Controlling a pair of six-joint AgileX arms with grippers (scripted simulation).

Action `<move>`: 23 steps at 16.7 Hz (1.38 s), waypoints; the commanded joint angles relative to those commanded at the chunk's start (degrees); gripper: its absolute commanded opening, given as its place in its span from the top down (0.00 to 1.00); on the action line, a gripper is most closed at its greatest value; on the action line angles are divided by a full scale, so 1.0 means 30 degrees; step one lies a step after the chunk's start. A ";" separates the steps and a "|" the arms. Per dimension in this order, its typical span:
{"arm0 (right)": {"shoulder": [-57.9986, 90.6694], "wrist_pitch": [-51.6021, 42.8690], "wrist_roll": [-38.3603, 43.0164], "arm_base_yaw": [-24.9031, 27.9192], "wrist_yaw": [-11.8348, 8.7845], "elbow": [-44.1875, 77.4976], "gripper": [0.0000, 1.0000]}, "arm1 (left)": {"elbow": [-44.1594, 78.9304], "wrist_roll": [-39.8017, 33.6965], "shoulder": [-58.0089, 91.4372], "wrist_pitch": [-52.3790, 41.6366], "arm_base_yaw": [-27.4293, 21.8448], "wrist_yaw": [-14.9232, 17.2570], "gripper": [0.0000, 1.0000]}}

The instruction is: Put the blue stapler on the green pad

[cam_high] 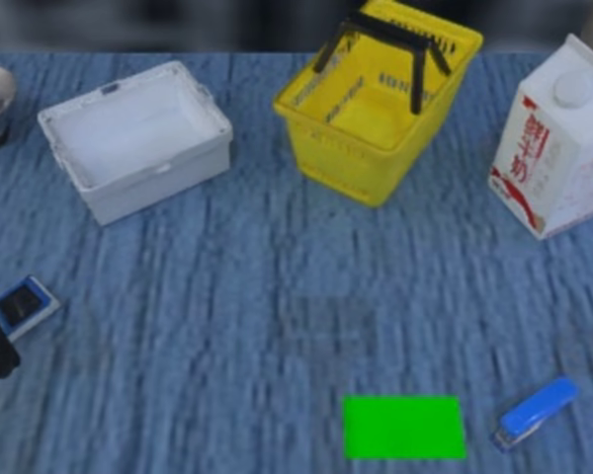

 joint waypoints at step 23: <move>2.7320 -1.7481 2.4706 0.7813 -0.0198 1.6814 0.00 | 0.0000 0.0000 0.0000 0.0000 0.0000 0.0000 0.00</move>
